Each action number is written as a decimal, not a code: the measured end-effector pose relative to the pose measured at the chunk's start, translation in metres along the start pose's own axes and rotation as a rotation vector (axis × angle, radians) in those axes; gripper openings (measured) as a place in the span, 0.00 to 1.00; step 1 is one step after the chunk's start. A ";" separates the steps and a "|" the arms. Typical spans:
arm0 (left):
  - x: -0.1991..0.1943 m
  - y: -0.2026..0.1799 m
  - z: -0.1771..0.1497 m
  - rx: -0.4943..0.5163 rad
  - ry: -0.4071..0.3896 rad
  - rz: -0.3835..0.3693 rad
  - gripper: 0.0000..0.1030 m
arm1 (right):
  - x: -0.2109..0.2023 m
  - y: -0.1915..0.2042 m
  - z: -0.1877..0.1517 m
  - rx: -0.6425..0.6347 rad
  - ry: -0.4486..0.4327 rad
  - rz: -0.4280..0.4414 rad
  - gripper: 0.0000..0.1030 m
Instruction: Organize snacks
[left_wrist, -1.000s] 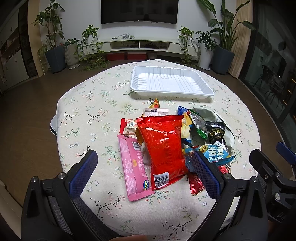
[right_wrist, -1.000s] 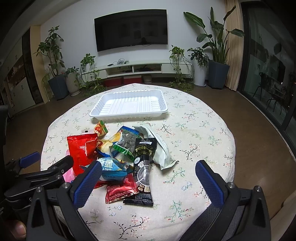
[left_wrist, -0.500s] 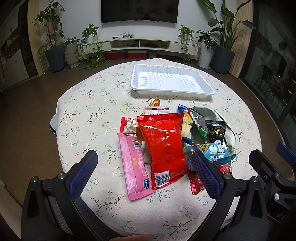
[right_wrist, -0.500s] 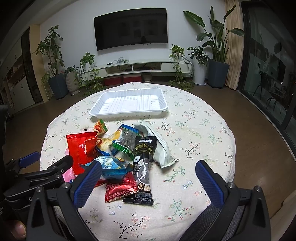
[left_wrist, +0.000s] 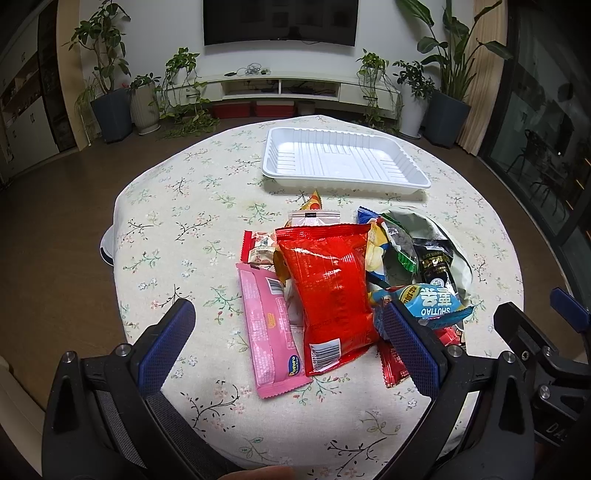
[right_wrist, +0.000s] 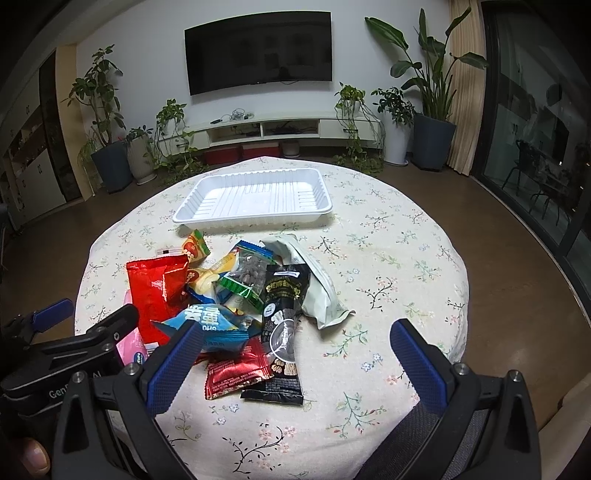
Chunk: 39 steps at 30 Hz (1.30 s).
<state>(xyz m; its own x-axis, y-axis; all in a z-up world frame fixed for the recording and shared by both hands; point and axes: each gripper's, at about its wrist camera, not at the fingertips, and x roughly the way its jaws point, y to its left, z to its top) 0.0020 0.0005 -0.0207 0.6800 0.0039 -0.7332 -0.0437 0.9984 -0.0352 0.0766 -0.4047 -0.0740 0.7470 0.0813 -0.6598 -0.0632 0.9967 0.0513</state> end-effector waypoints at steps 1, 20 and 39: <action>0.000 0.000 0.000 0.000 0.000 0.000 1.00 | 0.000 0.000 0.000 0.000 0.002 -0.001 1.00; 0.004 0.009 -0.003 -0.028 0.005 -0.012 1.00 | 0.001 0.000 0.000 0.001 0.011 -0.002 1.00; 0.039 0.068 -0.057 -0.129 0.234 -0.248 1.00 | -0.001 -0.018 -0.005 0.097 -0.046 0.087 1.00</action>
<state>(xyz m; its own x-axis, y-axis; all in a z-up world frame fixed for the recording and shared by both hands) -0.0162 0.0658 -0.0905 0.4965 -0.2650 -0.8266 -0.0007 0.9521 -0.3056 0.0736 -0.4232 -0.0778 0.7710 0.1652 -0.6151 -0.0664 0.9814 0.1804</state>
